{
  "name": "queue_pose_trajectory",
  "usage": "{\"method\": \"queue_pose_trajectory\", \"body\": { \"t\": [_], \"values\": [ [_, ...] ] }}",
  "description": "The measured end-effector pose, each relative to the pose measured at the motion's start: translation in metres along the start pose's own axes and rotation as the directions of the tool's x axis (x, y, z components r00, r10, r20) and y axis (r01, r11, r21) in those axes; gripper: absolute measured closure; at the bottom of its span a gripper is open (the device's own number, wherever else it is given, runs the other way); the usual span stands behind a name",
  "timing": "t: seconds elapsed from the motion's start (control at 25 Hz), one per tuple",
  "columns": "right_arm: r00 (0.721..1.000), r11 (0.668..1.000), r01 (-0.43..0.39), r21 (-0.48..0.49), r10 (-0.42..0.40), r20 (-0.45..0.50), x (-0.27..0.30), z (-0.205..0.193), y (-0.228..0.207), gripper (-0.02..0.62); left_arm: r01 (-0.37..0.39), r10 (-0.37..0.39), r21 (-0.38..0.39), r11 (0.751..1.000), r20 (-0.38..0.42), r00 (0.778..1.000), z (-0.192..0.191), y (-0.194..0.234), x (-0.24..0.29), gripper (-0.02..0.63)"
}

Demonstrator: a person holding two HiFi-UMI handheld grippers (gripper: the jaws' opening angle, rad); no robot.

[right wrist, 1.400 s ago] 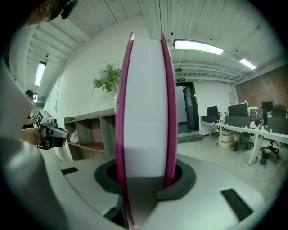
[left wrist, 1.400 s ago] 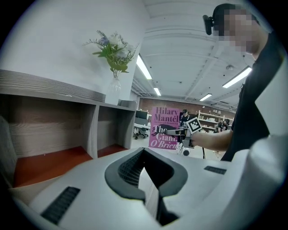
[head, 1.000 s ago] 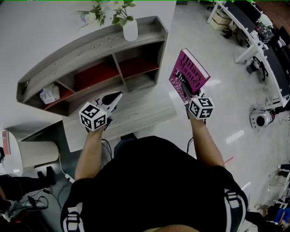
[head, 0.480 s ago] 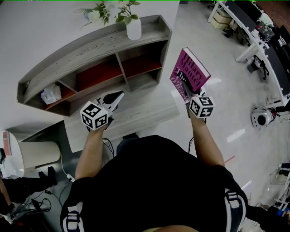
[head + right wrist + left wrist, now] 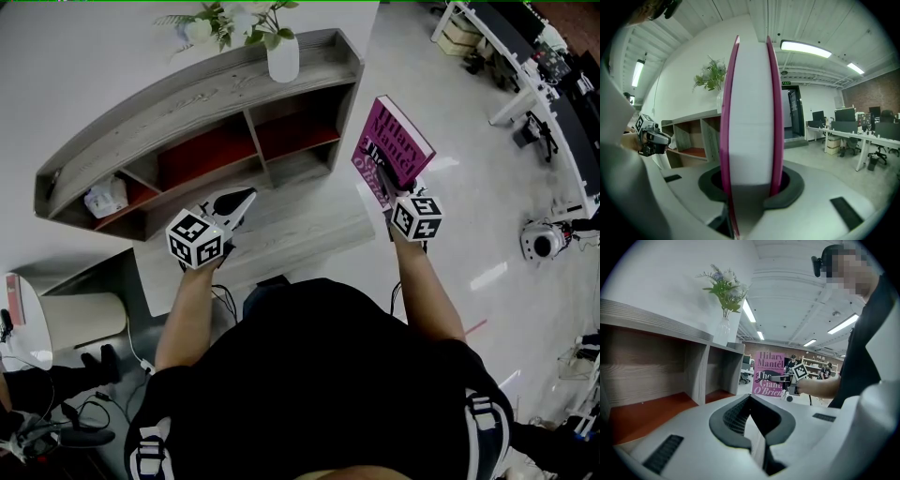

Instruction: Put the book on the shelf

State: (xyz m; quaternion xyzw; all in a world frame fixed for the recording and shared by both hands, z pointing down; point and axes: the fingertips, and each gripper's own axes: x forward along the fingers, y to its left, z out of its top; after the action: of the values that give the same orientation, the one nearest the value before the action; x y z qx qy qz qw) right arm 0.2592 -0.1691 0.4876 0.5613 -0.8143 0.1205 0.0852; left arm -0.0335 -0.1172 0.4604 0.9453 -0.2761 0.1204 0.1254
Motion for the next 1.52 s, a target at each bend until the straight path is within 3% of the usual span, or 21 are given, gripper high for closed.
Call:
{"method": "queue_pose_trajectory", "body": {
  "t": [1.52],
  "values": [
    [0.999, 1.000, -0.011, 0.023, 0.012, -0.052, 0.063, -0.012, 0.027, 0.445, 0.026, -0.027, -0.042, 0.999, -0.038, 0.999, -0.011, 0.055, 0.001, 0.586]
  ]
}}
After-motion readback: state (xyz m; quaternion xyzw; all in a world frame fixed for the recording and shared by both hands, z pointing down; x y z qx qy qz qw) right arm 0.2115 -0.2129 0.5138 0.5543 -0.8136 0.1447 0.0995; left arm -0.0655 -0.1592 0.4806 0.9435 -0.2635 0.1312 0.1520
